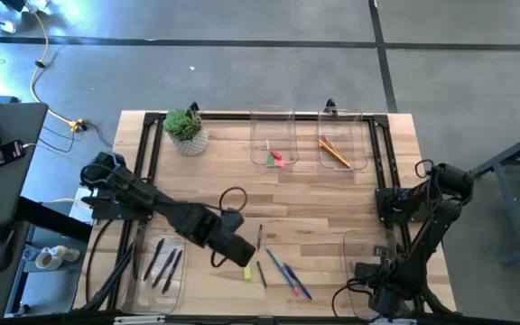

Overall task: Sort crayons/erasers/pens/pencils in bins
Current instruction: Put the red crayon into the bottom right transparent bin, then put the light green eraser into the top right transparent bin

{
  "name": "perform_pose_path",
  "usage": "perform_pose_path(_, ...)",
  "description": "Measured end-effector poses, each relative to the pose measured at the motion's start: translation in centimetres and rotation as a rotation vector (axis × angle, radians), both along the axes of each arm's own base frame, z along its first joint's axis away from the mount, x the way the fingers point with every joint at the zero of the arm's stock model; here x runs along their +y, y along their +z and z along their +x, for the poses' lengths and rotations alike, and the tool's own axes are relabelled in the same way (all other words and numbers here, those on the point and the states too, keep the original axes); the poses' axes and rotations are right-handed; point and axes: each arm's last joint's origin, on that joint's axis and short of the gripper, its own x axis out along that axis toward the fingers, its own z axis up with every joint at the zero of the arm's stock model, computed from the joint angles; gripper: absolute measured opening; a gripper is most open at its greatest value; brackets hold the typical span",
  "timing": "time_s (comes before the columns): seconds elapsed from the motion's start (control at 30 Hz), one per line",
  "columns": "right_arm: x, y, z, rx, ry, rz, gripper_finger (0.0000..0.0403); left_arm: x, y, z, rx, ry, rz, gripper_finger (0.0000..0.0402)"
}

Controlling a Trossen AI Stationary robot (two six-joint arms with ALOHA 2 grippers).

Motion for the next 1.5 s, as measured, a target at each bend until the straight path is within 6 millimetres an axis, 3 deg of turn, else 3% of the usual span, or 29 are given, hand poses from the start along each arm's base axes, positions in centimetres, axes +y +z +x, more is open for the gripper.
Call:
perform_pose_path(0.5,-1.3,-0.3,1.5,0.036,0.002,-0.007,0.001,-4.1,-4.5,0.4,0.141,0.181,-0.142,0.0103)
perform_pose_path(0.87,-2.0,-0.3,2.4,0.063,-0.065,-0.009,0.0099,-4.2,-4.6,0.0,0.188,0.066,-0.115,0.0103)
perform_pose_path(1.03,-2.3,0.4,2.6,0.068,-0.12,0.023,0.0126,-3.8,-3.3,-1.6,0.253,0.035,-0.085,0.0103)
perform_pose_path(1.27,-3.5,3.2,2.0,-0.016,-0.254,0.056,0.0129,-2.7,-0.5,-4.9,0.313,0.073,0.051,0.0103)
perform_pose_path(1.5,-5.4,5.6,1.1,-0.04,-0.385,0.049,0.0129,-1.7,0.0,-6.6,0.422,0.097,0.188,0.0103)
